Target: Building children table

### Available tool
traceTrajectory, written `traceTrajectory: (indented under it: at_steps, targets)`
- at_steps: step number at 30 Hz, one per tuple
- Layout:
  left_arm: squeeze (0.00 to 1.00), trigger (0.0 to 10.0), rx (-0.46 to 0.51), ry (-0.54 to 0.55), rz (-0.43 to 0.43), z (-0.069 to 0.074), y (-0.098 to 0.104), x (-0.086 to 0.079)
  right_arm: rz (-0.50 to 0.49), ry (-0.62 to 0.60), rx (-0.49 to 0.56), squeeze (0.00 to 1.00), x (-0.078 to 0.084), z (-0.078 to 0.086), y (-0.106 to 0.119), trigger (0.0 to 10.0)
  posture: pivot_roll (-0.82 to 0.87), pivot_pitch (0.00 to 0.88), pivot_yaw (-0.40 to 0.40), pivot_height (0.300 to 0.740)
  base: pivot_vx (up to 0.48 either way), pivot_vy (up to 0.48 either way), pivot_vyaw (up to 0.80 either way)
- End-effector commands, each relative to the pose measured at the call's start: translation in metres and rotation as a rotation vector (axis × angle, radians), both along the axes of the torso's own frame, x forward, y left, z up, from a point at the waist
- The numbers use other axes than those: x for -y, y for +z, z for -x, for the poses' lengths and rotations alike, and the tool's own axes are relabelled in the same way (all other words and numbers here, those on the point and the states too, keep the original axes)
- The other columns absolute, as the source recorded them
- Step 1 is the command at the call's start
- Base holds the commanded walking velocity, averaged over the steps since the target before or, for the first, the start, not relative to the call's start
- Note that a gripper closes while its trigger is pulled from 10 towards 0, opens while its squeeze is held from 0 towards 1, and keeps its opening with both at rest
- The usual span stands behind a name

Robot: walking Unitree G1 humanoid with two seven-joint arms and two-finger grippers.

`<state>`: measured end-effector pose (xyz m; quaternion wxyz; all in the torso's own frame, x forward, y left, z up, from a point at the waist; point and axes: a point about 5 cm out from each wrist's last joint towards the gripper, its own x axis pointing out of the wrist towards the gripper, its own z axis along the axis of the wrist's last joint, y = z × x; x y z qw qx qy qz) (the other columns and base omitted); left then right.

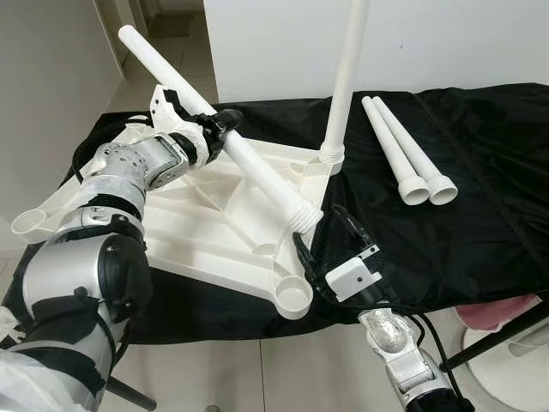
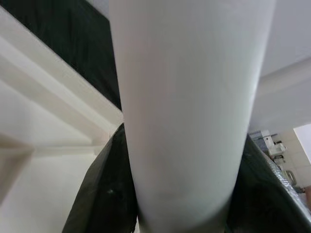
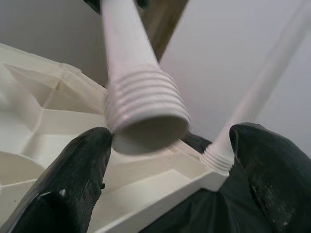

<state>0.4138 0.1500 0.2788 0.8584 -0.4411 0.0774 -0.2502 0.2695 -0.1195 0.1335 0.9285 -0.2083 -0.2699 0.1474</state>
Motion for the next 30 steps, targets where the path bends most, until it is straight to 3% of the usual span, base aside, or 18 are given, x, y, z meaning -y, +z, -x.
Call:
traceTrajectory:
  at_steps: [1, 7, 8, 12, 16, 30]
  targets:
    - [0.0, 10.0, 0.036, 0.025, -0.01, -0.001, 0.01, -0.007, -0.04, -0.025, -0.017, 0.0, 0.004, -0.001, 0.001, 10.0, -0.08, 0.032, 0.082, 0.74, 0.0, 0.0, 0.0]
    - [0.0, 10.0, 0.077, 0.095, -0.012, -0.002, 0.02, -0.021, -0.121, -0.034, -0.099, 0.0, 0.005, -0.005, -0.003, 10.0, -0.08, 0.03, 0.081, 0.74, 0.0, 0.0, 0.0]
    - [0.0, 10.0, 0.094, 0.122, 0.001, -0.002, 0.024, -0.028, -0.157, -0.009, -0.154, 0.0, 0.001, -0.007, -0.006, 10.0, -0.08, 0.027, 0.08, 0.74, 0.0, 0.0, 0.0]
    - [0.0, 10.0, 0.098, 0.128, 0.004, -0.002, 0.024, -0.029, -0.165, -0.002, -0.166, 0.0, 0.0, -0.007, -0.006, 10.0, -0.08, 0.027, 0.08, 0.74, 0.0, 0.0, 0.0]
    - [0.0, 10.0, 0.11, 0.164, 0.042, 0.0, 0.026, -0.041, -0.208, 0.063, -0.299, 0.0, -0.012, -0.01, -0.011, 10.0, -0.08, 0.016, 0.079, 0.74, 0.0, 0.0, 0.0]
    - [0.0, 10.0, 0.13, 0.155, 0.066, 0.002, 0.027, -0.042, -0.224, 0.095, -0.424, 0.0, -0.02, -0.016, 0.0, 10.0, -0.08, 0.011, 0.074, 0.74, 0.0, 0.0, 0.0]
